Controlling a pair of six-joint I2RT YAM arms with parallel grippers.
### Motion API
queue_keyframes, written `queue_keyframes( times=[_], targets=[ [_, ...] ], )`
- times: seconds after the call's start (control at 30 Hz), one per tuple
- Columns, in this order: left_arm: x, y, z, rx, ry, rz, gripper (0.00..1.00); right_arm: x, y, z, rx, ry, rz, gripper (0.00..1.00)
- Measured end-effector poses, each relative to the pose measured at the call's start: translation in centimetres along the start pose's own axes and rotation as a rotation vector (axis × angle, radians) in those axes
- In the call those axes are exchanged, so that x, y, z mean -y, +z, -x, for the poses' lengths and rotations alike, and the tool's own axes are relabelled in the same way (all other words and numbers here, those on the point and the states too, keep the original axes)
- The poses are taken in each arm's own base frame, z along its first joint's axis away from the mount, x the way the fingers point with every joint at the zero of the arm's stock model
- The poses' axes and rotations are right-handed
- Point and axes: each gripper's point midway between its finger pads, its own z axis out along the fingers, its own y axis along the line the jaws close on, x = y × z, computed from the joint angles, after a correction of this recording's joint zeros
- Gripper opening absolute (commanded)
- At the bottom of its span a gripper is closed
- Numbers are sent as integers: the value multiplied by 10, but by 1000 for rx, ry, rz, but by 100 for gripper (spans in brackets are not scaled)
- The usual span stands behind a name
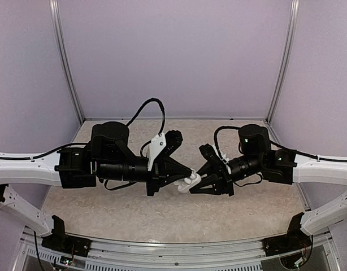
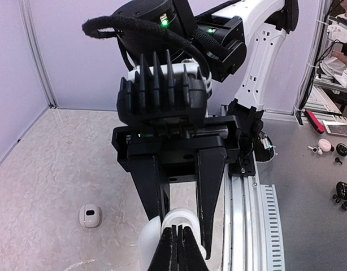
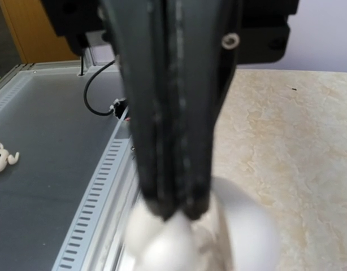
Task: Insert the wireless bluetooth earbuds into the charging case
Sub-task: Insert the right earbud into the right side groove of the charging case.
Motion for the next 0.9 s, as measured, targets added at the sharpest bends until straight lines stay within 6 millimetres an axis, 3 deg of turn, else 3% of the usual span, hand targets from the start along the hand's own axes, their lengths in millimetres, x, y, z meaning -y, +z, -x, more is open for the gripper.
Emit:
queue_keyframes(
  times=[0.47,0.9],
  targets=[
    [-1,4,1,10,7,2,0,-1,2,-1,-4,6,6,0],
    [5,4,0,-42,123,72,0,-1,2,-4,-15,63,10,0]
  ],
)
